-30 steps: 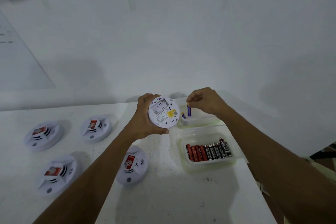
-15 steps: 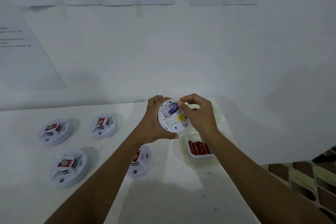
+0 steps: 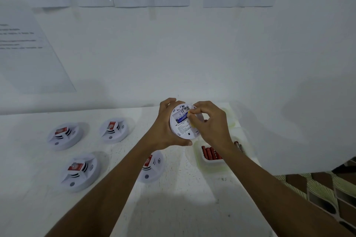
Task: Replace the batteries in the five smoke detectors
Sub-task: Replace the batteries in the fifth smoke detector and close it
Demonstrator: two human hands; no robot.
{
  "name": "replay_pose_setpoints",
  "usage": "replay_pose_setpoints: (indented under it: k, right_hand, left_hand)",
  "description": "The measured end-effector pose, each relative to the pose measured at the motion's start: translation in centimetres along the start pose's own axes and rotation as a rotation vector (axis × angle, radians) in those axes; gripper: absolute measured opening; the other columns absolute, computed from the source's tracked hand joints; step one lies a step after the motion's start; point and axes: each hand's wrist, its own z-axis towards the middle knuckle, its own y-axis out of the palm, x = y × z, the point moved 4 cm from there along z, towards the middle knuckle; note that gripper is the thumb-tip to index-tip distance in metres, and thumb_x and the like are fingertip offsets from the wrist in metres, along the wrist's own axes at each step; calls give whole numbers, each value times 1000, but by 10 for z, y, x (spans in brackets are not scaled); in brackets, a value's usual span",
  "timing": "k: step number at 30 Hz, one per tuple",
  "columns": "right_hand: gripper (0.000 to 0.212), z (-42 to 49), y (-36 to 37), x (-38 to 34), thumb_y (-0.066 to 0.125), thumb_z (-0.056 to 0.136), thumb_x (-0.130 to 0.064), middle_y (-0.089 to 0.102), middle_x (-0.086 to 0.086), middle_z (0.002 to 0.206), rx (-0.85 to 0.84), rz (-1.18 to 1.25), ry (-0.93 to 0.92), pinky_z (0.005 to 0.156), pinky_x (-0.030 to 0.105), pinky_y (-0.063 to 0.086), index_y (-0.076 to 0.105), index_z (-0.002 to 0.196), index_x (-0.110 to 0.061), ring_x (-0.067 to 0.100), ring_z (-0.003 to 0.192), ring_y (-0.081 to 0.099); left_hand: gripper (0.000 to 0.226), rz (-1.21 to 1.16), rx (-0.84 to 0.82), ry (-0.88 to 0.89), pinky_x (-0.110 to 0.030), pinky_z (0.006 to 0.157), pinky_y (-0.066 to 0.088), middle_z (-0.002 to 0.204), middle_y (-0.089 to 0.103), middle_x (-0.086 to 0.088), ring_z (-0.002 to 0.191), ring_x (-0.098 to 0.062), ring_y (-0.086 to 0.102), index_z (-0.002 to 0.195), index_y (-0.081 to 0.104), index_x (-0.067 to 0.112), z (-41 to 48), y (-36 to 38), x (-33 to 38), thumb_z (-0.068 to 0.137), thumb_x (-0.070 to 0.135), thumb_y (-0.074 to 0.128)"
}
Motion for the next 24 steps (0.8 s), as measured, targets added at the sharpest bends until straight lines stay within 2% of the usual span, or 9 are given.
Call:
replay_pose_setpoints:
  k: [2, 4, 8, 10, 12, 15, 19, 22, 24]
  right_hand:
    - [10, -1, -1, 2, 76, 84, -13, 64, -6, 101, -39, -55, -64, 72, 23, 57, 75, 92, -8, 1, 91, 63]
    - [13, -1, -1, 4, 75, 85, -16, 63, -8, 105, -87, -96, -117, 72, 15, 54, 76, 95, -9, -5, 94, 60]
    - [14, 7, -7, 11, 75, 85, -12, 65, -2, 110, -195, -84, -126, 67, 21, 56, 78, 99, -12, 2, 99, 61]
    - [17, 13, -11, 14, 72, 87, -8, 66, 0, 112, -250, -52, -94, 66, 18, 56, 78, 102, -13, 4, 101, 62]
    - [17, 24, -20, 22, 69, 89, -7, 69, -3, 108, -229, -45, -25, 69, 14, 54, 77, 101, -16, 3, 95, 64]
    - [16, 44, -32, 44, 67, 90, -10, 71, -11, 92, -203, -181, 95, 67, 10, 45, 75, 96, -23, 1, 80, 65]
    - [16, 68, -24, 75, 65, 91, -15, 72, -2, 94, -466, -449, 215, 68, 12, 45, 75, 103, -21, 8, 79, 64]
    - [22, 77, -6, 88, 67, 89, -16, 72, -1, 94, -700, -544, 303, 57, 5, 41, 74, 110, -20, 2, 72, 61]
    - [25, 80, 3, 93, 68, 88, -19, 73, 1, 96, -792, -588, 340, 61, 11, 43, 73, 112, -21, 7, 75, 61]
  left_hand:
    - [98, 5, -11, -2, -1, 105, 21, 143, 21, 1, 135, -12, 26, 126, 32, 40, 0, -1, 0, 44, 62, 80]
    - [96, 3, -18, -15, -2, 105, 22, 142, 19, 5, 134, -11, 26, 126, 33, 39, 0, -1, -3, 46, 50, 84]
    - [100, 7, -32, -42, -12, 112, 23, 143, 22, 5, 136, -11, 26, 126, 33, 39, -1, 0, -10, 43, 66, 80]
    - [100, 10, -27, -46, -24, 116, 27, 142, 24, 3, 137, -16, 26, 127, 34, 39, 1, -3, -13, 42, 62, 81]
    - [101, 12, -10, -57, -36, 117, 30, 141, 26, 1, 137, -19, 27, 128, 34, 41, 3, -8, -17, 42, 55, 84]
    - [103, 16, 14, -82, -41, 115, 33, 141, 26, 0, 136, -18, 29, 128, 33, 45, 3, -15, -27, 40, 52, 87]
    - [101, 21, 39, -94, -45, 113, 36, 141, 29, -3, 134, -20, 33, 129, 35, 39, 6, -20, -37, 43, 50, 89]
    - [96, 31, 38, -96, -46, 113, 35, 141, 30, -2, 132, -20, 33, 127, 38, 33, 9, -20, -37, 46, 40, 89]
    - [96, 37, 32, -95, -46, 113, 34, 141, 30, -1, 132, -20, 33, 127, 38, 33, 11, -20, -37, 46, 40, 89]
